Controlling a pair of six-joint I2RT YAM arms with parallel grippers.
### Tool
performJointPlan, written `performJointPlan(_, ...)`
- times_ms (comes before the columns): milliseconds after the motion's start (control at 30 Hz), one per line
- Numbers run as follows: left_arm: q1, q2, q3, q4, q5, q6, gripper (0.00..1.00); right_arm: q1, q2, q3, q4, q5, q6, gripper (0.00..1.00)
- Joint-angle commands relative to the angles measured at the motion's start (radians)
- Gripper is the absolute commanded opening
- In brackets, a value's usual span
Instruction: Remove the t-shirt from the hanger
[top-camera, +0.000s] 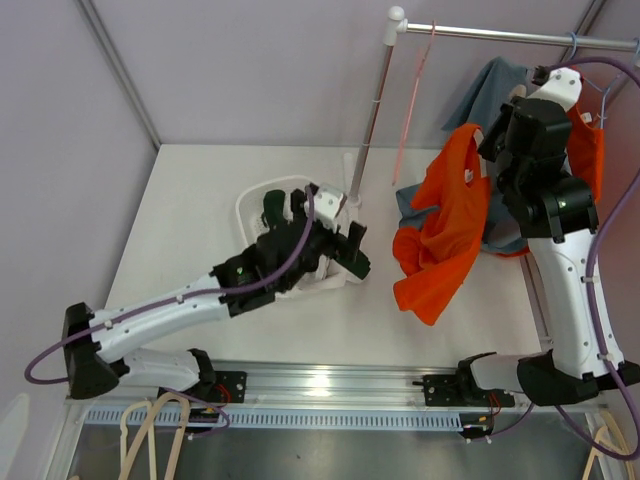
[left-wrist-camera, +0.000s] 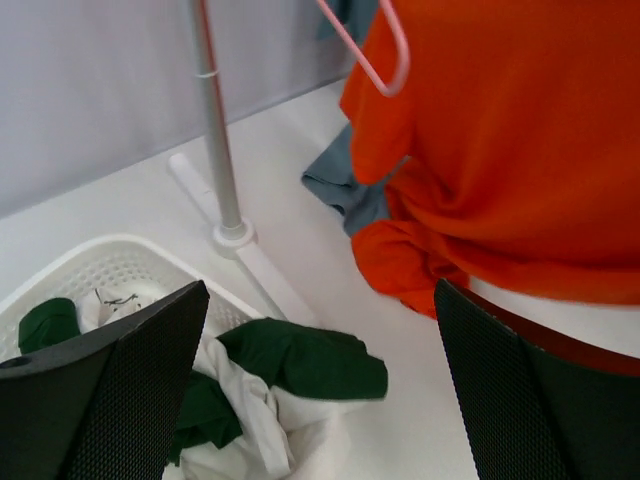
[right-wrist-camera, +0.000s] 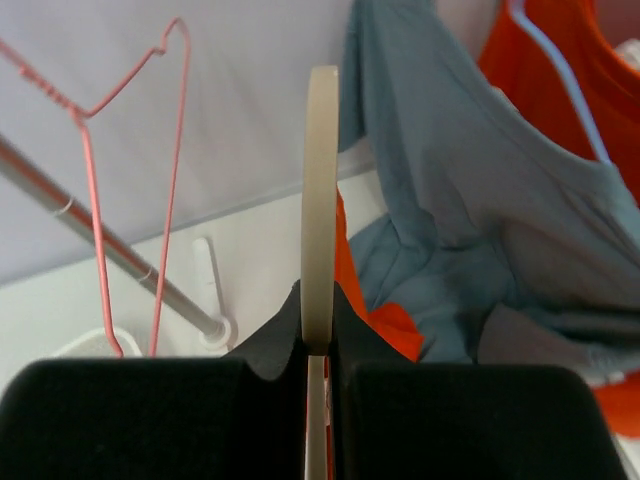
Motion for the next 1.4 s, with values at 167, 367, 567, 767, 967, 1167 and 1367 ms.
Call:
performJointPlan(167,-0.24,-0.263,-0.349,0.538,-0.034,0.28,0.99,0.175,0.005,0.133,-0.166,0.576,0.288,0.0)
performJointPlan(367,-0.32,-0.342,-0.412,0.562,0.108,0.268,0.99,0.247,0.033,0.135,-0.2,0.702,0.353,0.0)
performJointPlan(567,-0.351,-0.277,-0.38,0.621,0.226,0.331,1.0,0.264,0.088,0.201,-0.214,0.734,0.362,0.0)
performJointPlan(767,-0.354,-0.166,-0.291,0.587,0.291,0.308,1.0,0.29,0.128,0.231,-0.205,0.736,0.347,0.0)
performJointPlan(967,-0.337,-0.038,-0.19,0.569,0.331,0.292,1.0,0.336,0.117,0.231,-0.14,0.76,0.281,0.0)
performJointPlan(1167,-0.302,0.114,-0.01,0.411,0.277,0.246,0.6,0.362,0.087,0.225,-0.125,0.747,0.255,0.0)
performJointPlan(1367,-0.302,0.1,0.042,0.354,0.299,0.226,0.01,0.378,0.068,0.18,-0.068,0.8,0.18,0.0)
